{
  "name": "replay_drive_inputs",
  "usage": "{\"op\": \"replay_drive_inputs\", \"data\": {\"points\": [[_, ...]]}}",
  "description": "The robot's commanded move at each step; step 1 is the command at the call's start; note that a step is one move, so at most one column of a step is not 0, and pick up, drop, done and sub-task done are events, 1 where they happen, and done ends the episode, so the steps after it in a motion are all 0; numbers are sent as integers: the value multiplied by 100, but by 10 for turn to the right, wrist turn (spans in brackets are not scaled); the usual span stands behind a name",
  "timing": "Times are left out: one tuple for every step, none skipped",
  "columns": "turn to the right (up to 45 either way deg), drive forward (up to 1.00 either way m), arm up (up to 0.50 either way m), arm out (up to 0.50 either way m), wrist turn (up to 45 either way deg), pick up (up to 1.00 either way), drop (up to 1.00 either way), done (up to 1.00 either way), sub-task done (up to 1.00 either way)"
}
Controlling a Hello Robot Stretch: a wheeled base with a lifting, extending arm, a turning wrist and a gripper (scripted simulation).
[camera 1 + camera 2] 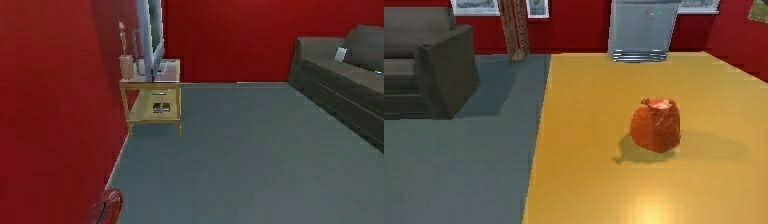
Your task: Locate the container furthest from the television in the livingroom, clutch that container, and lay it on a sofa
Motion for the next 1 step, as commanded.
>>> {"op": "replay_drive_inputs", "data": {"points": [[0,100,0,0,0,0,0,0,0]]}}
